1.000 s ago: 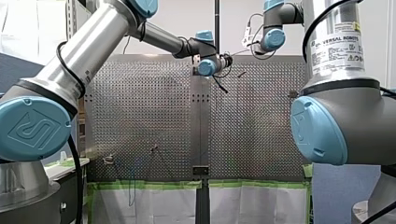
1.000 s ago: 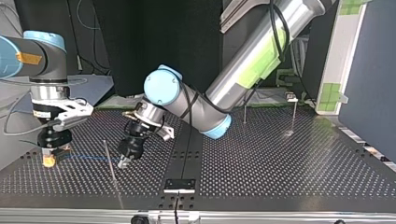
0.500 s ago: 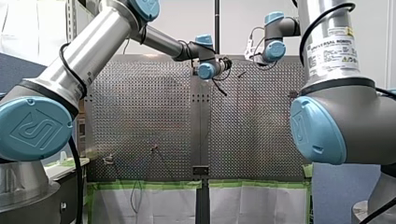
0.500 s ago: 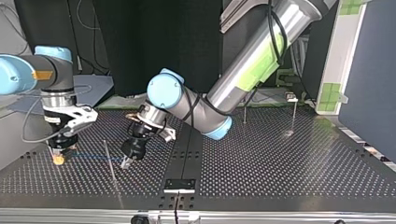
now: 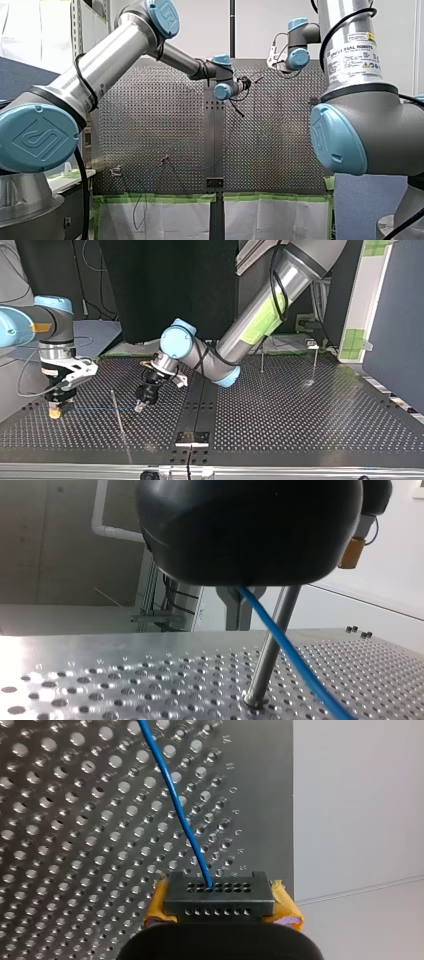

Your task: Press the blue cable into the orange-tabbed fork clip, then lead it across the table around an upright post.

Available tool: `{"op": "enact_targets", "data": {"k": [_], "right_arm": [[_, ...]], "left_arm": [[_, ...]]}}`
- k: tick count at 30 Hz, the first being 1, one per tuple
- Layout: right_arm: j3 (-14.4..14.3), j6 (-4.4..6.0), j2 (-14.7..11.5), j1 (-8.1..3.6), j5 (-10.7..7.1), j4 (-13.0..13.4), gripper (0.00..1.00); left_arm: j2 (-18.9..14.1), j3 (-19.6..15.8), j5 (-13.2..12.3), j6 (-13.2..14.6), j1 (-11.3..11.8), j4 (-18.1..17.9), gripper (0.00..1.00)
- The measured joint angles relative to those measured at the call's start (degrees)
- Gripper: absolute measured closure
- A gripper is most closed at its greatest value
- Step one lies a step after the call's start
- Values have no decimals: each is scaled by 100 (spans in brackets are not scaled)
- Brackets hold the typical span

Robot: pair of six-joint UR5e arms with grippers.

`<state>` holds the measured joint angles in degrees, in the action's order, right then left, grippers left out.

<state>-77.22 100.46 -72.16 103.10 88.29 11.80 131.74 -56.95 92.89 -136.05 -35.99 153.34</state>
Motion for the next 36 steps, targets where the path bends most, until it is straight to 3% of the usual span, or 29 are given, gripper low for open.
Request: {"op": "enact_targets", "data": {"k": [8,25,27,28,29,30,31,33,34,36], "right_arm": [[5,-3,154,-72,-27,89,100],[-13,-7,579,-101,-32,115,100],[-22,-10,634,-102,-43,110,100],[-33,-12,652,-102,-46,110,100],[-49,-15,666,-101,-48,111,100],[-72,-18,680,-101,-50,113,100],[-89,-20,688,-101,-52,113,100],[-126,-22,699,-101,-54,113,100],[-140,-23,701,-98,-55,114,100],[-196,-24,707,-88,-45,119,100]], "left_arm": [[19,0,-9,5,89,-4,100],[282,0,-24,67,164,60,97],[281,-1,-4,120,167,122,75],[280,-3,12,162,167,168,75],[280,-4,26,188,167,199,58],[282,-3,43,210,168,228,49],[282,-2,76,241,168,275,49],[282,-1,151,304,167,361,31],[281,-1,205,353,164,418,31],[282,-1,273,429,156,499,20]]}}
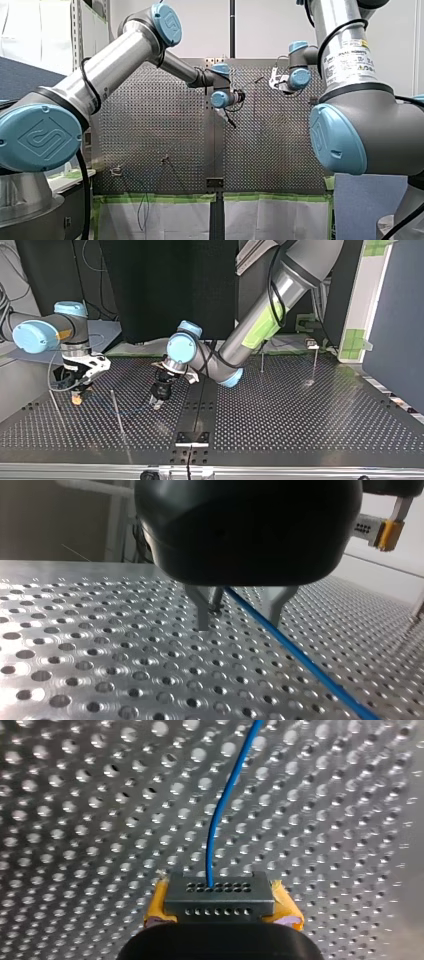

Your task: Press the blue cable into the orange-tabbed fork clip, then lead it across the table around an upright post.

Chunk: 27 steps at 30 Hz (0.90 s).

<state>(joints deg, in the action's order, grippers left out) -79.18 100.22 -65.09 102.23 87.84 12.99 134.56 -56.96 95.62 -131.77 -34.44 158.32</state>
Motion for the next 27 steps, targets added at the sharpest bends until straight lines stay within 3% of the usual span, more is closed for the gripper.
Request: {"op": "enact_targets", "data": {"k": [5,11,17,22,27], "right_arm": [[-219,7,24,17,17,147,100],[-563,74,68,25,65,480,100],[-886,65,295,28,63,804,100],[-1052,-9,581,4,63,1027,100],[-1092,-161,914,-37,96,1085,100]], "left_arm": [[0,0,67,110,-34,113,11],[-1,0,83,132,-47,182,11],[-3,0,120,154,-56,237,11],[-1,-2,176,163,-65,279,11],[-2,-1,245,175,-68,297,11]]}}
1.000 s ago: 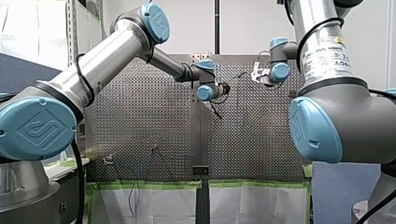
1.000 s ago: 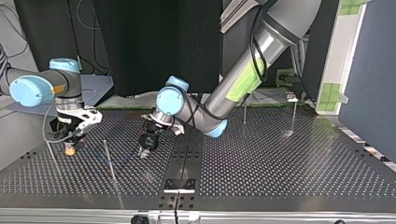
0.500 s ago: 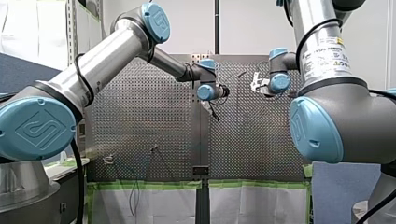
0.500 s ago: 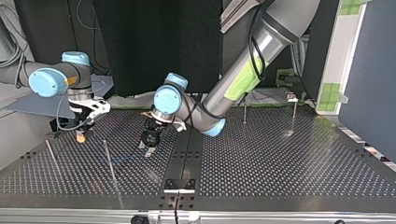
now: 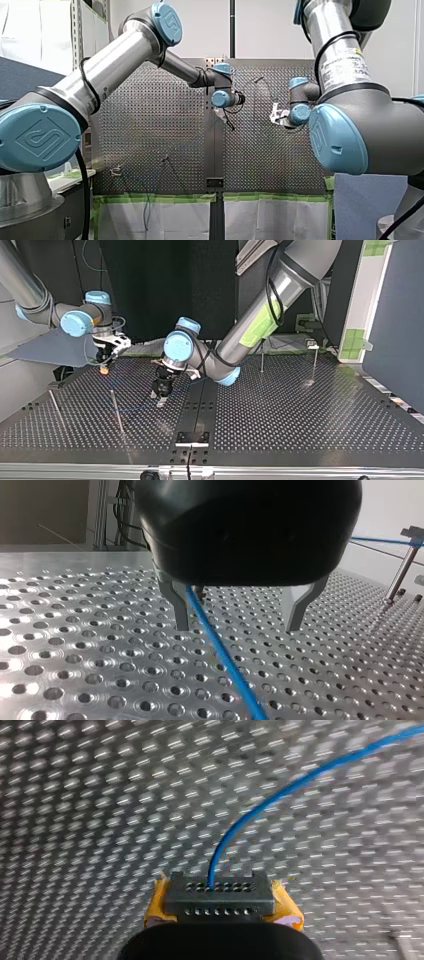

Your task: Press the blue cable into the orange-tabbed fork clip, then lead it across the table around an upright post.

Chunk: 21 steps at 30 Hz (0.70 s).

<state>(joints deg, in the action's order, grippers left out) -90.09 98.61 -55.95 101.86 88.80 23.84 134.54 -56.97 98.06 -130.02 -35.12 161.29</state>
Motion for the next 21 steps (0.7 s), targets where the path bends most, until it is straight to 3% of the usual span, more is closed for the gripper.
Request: {"op": "enact_targets", "data": {"k": [6,21], "right_arm": [[-6,-93,324,-27,3,17,100],[-23,-257,416,-29,81,31,100]], "left_arm": [[0,0,21,0,-5,6,11],[1,-3,23,-78,14,9,11]]}}
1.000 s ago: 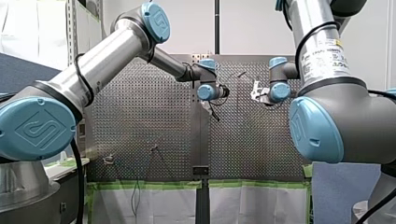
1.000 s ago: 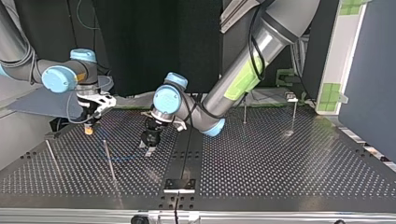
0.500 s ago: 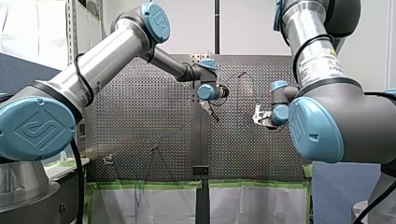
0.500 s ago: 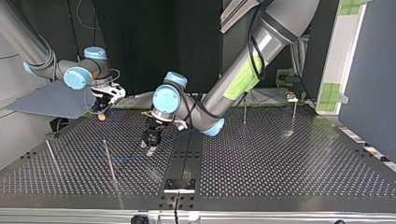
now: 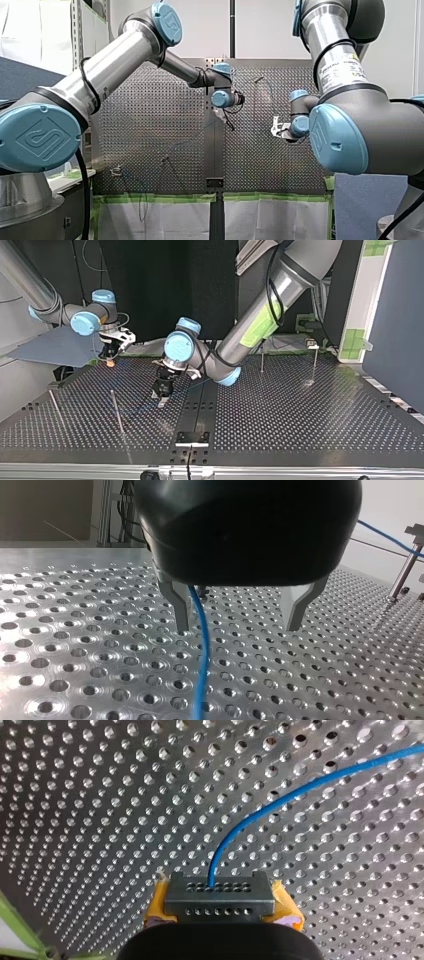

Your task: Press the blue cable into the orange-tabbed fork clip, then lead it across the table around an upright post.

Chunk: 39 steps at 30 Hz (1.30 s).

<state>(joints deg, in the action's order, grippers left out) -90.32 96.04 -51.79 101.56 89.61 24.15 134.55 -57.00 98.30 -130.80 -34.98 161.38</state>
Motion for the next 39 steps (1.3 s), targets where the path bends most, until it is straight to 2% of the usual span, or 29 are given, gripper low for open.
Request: {"op": "enact_targets", "data": {"k": [6,15,29,34,39], "right_arm": [[-32,-82,234,0,126,58,100],[-35,-109,707,9,167,175,100],[-82,-156,962,13,266,362,100],[-85,-162,1247,6,289,532,100],[-81,-130,1578,-4,295,824,100]], "left_arm": [[0,1,0,-6,12,14,11],[3,-1,0,-7,22,18,11],[3,0,-5,2,57,19,11],[2,-1,-8,2,65,22,11],[3,-1,-6,9,76,27,11]]}}
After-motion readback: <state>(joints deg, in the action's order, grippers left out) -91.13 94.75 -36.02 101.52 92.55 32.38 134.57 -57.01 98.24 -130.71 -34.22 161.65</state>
